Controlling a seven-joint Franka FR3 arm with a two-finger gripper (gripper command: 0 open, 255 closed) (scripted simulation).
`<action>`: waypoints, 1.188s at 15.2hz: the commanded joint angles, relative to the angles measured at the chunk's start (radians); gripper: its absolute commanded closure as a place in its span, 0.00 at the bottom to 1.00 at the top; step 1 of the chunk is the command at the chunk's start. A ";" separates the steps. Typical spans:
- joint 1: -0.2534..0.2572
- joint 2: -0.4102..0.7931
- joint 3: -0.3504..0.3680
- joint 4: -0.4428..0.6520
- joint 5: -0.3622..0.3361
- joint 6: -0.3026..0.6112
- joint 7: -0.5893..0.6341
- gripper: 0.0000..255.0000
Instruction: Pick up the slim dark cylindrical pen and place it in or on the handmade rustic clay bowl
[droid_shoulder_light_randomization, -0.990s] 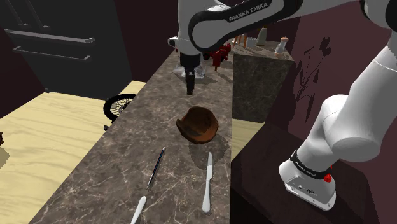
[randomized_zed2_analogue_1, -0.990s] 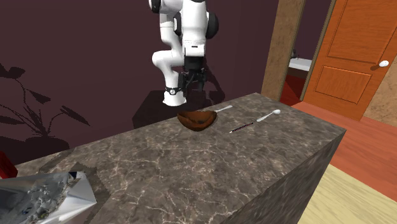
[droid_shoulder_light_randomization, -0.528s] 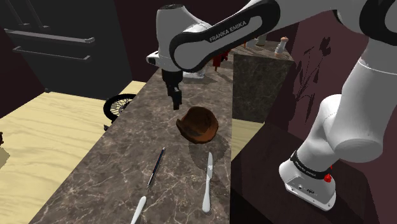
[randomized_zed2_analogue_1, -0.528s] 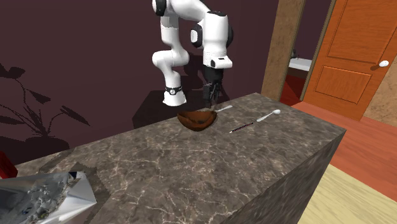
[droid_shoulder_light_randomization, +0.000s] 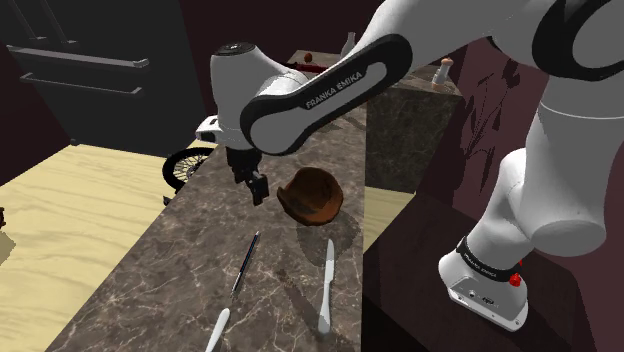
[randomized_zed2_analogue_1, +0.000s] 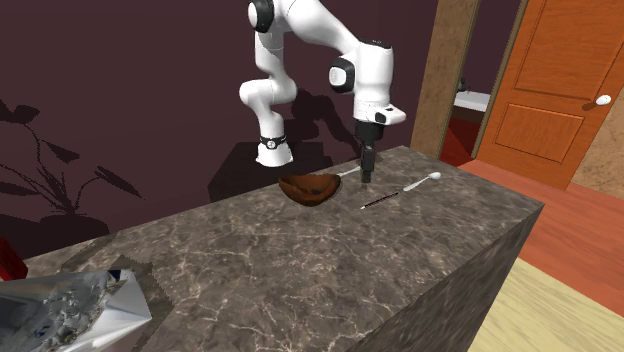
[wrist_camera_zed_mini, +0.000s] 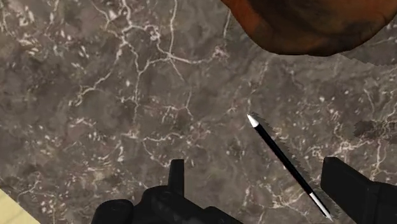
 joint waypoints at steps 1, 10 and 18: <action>0.019 0.025 0.022 0.004 -0.009 0.021 -0.036 0.00; 0.100 0.132 0.112 0.011 -0.066 0.113 -0.189 0.00; 0.153 0.200 0.158 -0.014 -0.119 0.195 -0.270 0.00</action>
